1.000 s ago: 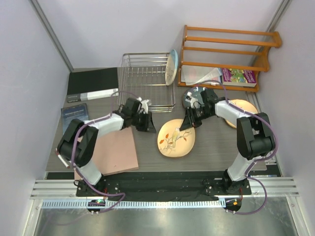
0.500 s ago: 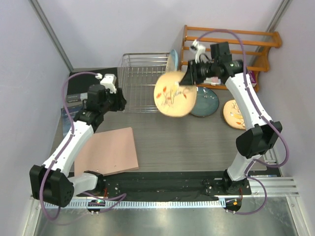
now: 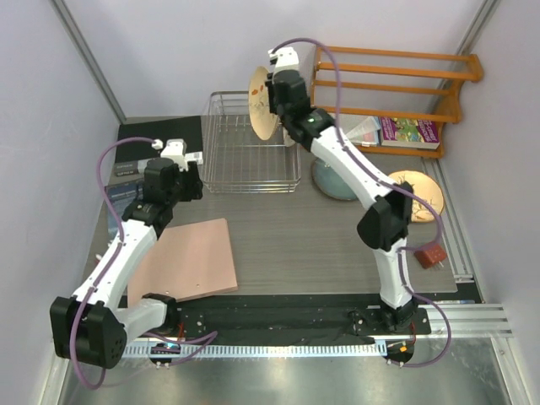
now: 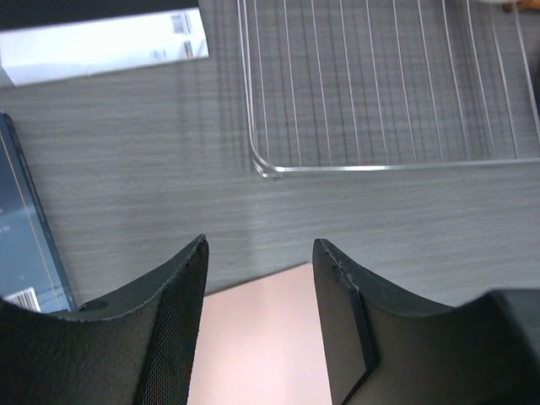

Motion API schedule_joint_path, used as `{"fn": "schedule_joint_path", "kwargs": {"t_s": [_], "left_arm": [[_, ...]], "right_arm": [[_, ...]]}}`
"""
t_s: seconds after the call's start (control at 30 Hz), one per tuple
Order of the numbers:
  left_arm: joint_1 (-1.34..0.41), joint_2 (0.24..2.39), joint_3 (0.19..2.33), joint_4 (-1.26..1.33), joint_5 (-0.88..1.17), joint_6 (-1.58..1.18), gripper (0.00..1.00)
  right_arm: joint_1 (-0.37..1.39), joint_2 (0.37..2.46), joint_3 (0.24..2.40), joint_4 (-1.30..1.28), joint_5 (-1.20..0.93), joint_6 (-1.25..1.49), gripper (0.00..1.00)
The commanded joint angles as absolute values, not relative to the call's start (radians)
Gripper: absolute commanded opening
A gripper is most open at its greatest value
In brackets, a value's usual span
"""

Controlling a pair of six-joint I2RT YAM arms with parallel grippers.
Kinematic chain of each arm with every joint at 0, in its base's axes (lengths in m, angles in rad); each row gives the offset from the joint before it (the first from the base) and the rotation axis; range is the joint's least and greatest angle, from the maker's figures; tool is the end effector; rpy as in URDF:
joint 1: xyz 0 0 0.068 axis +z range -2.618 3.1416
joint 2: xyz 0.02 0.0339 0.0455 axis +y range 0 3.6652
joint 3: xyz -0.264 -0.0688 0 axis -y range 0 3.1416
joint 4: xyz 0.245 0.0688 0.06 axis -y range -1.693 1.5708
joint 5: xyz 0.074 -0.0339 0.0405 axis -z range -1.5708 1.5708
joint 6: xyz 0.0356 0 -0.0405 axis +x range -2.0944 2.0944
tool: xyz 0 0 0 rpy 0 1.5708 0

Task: Load the plates into the dish rack

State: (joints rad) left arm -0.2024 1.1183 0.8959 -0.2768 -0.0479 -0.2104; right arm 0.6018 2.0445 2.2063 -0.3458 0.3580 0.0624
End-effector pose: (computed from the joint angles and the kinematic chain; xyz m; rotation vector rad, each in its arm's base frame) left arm 0.2481 -0.0492 0.3030 -0.0378 2.0754 -0.2039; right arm 0.4012 0.2604 0.4275 -0.2098 1.7335 0.1725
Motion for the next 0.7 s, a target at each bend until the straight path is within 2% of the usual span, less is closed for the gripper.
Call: {"fn": "schedule_joint_path", "kwargs": {"t_s": [0.0,0.2,0.37,0.67], "left_arm": [[-0.201,1.063,0.85,-0.235,-0.029,-0.232,0.53],[-0.202,1.014,0.792,-0.189,-0.015,-0.235,0.53],[-0.202,0.985,0.73,-0.16,-0.003,-0.262,0.53],[-0.201,0.963,0.695,-0.141,0.018,-0.282,0.54]], "right_arm": [[0.632,2.092,2.351,-0.038,0.733,0.008,0.01],[0.632,2.247,2.497,0.06,0.848,-0.116,0.01],[0.632,2.305,2.525,0.141,0.85,-0.21,0.01],[0.629,2.401,2.549,0.141,0.867,-0.278,0.01]]}}
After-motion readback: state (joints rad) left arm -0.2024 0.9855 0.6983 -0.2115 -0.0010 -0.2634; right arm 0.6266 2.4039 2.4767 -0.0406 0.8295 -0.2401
